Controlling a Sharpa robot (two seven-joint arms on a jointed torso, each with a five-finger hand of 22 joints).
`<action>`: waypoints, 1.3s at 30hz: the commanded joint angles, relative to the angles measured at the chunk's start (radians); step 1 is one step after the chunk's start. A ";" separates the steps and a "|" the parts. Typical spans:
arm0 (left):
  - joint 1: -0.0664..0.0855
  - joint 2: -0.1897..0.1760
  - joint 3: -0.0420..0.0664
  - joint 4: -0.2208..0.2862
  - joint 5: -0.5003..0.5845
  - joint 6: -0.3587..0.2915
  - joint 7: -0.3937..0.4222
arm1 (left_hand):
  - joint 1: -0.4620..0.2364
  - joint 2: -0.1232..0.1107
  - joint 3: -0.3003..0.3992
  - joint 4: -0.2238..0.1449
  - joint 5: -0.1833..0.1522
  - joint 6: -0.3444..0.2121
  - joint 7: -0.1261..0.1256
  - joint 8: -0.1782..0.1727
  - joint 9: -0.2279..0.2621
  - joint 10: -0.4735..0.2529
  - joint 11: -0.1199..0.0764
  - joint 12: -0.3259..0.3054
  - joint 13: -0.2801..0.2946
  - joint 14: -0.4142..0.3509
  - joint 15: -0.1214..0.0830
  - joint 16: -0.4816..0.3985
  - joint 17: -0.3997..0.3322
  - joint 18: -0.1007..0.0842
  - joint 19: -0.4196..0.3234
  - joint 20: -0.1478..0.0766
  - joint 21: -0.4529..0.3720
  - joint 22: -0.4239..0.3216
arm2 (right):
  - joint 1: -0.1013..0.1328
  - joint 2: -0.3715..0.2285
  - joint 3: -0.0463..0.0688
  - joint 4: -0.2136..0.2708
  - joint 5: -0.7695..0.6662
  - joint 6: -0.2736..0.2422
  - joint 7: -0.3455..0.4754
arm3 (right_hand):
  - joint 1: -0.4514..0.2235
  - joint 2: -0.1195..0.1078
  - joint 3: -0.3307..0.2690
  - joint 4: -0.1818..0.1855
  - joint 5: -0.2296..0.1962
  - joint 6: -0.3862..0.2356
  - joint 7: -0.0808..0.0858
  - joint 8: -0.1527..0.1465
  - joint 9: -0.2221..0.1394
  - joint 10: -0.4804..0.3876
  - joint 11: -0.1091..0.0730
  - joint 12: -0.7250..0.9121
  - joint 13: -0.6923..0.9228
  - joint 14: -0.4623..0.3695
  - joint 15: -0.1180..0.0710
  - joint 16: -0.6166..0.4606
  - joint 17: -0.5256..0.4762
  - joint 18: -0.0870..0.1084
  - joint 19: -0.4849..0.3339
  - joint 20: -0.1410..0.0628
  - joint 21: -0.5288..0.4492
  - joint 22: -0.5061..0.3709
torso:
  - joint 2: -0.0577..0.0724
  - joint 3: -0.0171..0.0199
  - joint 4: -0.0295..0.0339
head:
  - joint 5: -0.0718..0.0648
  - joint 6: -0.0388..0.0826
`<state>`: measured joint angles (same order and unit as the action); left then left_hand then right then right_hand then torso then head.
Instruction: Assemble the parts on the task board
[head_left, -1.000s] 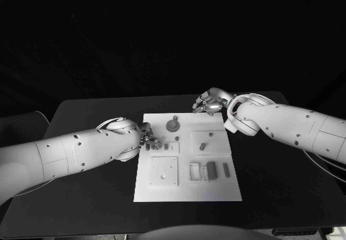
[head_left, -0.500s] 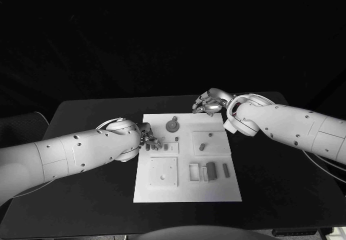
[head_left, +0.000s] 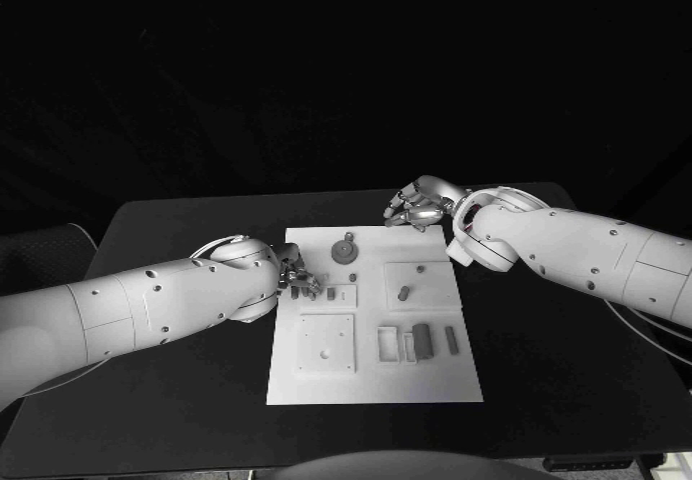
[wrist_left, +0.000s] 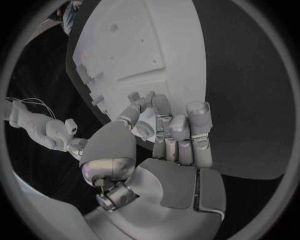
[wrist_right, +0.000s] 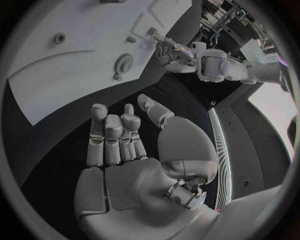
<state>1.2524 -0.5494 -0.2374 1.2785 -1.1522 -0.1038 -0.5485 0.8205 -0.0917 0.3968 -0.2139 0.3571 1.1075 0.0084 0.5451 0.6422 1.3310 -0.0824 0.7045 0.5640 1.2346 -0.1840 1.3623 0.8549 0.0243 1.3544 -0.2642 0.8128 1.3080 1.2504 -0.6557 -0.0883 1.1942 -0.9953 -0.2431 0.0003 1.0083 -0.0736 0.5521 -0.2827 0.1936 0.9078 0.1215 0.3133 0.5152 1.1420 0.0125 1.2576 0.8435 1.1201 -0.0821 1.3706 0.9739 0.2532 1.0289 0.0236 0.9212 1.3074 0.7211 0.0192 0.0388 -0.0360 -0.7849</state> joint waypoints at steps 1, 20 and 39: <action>0.000 0.001 0.001 0.002 0.005 -0.002 0.013 | -0.008 0.003 0.000 0.004 -0.005 0.000 0.008 0.005 -0.001 -0.002 -0.005 0.004 -0.001 -0.001 -0.008 0.003 -0.001 0.062 -0.002 -0.006 -0.004 0.014 | 0.000 0.000 0.000 0.001 -0.003 0.012 0.010 | -0.011 0.001 0.004 0.004 0.005 0.002 0.008 -0.005 0.002 -0.005 0.004 0.000 0.000 0.000 -0.005 0.002 -0.001 0.009 0.005 -0.001 -0.006 0.010 | 0.000 0.0000 0.0005 | 0.000 -0.001; 0.000 0.000 0.001 0.001 0.019 0.009 0.019 | -0.031 -0.022 -0.015 0.011 -0.101 -0.003 0.007 0.006 -0.003 -0.005 -0.006 0.005 -0.004 -0.004 -0.009 0.002 -0.001 0.065 -0.006 -0.007 -0.009 0.014 | 0.000 0.000 0.000 0.000 -0.003 0.013 0.010 | -0.012 0.001 0.004 0.004 0.005 0.002 0.008 -0.005 0.002 -0.005 0.004 0.000 0.000 0.000 -0.005 0.002 -0.002 0.009 0.005 0.000 -0.006 0.010 | 0.000 0.0001 0.0003 | 0.000 -0.002; 0.000 -0.010 0.001 0.002 0.037 -0.010 0.032 | -0.034 -0.028 -0.005 0.025 -0.161 -0.011 0.009 0.003 -0.009 -0.013 -0.004 0.002 -0.009 -0.009 -0.008 -0.003 -0.003 0.068 -0.010 -0.008 -0.015 0.013 | -0.001 0.000 0.000 -0.001 -0.003 0.012 0.010 | -0.012 0.001 0.004 0.004 0.005 0.002 0.008 -0.005 0.003 -0.005 0.004 0.000 0.000 0.000 -0.005 0.002 -0.002 0.009 0.005 -0.001 -0.006 0.010 | 0.000 0.0003 -0.0004 | -0.001 0.002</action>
<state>1.2522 -0.5581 -0.2372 1.2783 -1.1358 -0.1038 -0.5366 0.7862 -0.1259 0.3874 -0.1880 0.1927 1.0984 0.0103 0.5490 0.6336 1.3231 -0.0866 0.7045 0.5553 1.2289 -0.1859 1.3622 0.8534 0.0251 1.3505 -0.2680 0.8012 1.3074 1.2501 -0.6561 -0.0883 1.1933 -0.9953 -0.2426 0.0008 1.0084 -0.0736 0.5520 -0.2827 0.1937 0.9121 0.1217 0.3133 0.5168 1.1420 0.0125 1.2576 0.8435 1.1208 -0.0789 1.3706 0.9739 0.2482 1.0289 0.0236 0.9212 1.3074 0.7207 0.0198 0.0388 -0.0367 -0.7844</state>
